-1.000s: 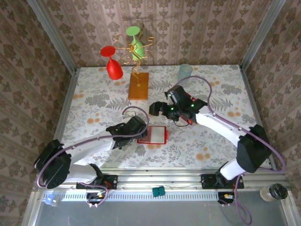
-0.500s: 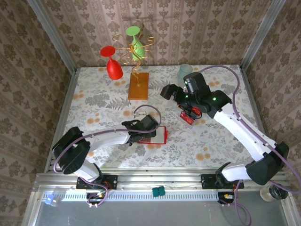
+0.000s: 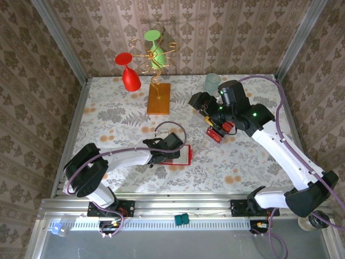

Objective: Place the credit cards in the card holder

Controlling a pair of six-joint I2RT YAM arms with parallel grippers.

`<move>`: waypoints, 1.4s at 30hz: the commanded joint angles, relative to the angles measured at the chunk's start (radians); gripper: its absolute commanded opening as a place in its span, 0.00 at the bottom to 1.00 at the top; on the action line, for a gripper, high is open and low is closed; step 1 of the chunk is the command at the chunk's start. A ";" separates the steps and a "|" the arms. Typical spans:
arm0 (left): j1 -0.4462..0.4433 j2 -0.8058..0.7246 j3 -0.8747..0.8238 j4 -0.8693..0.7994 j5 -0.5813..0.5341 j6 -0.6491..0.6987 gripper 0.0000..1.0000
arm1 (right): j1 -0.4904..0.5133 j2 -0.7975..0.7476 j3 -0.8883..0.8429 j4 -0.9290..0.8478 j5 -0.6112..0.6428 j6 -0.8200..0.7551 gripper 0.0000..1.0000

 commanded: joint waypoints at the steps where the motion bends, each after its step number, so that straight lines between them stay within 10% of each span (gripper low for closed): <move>1: -0.007 -0.021 0.003 -0.021 -0.013 -0.028 0.95 | -0.026 -0.031 -0.035 0.104 -0.112 0.082 1.00; 27: -0.005 -0.092 -0.033 -0.010 -0.032 -0.006 0.95 | 0.030 -0.096 -0.128 0.363 -0.184 0.262 1.00; 42: 0.019 -0.222 -0.123 0.016 -0.048 0.033 0.96 | 0.097 -0.200 -0.327 0.332 0.055 -0.112 1.00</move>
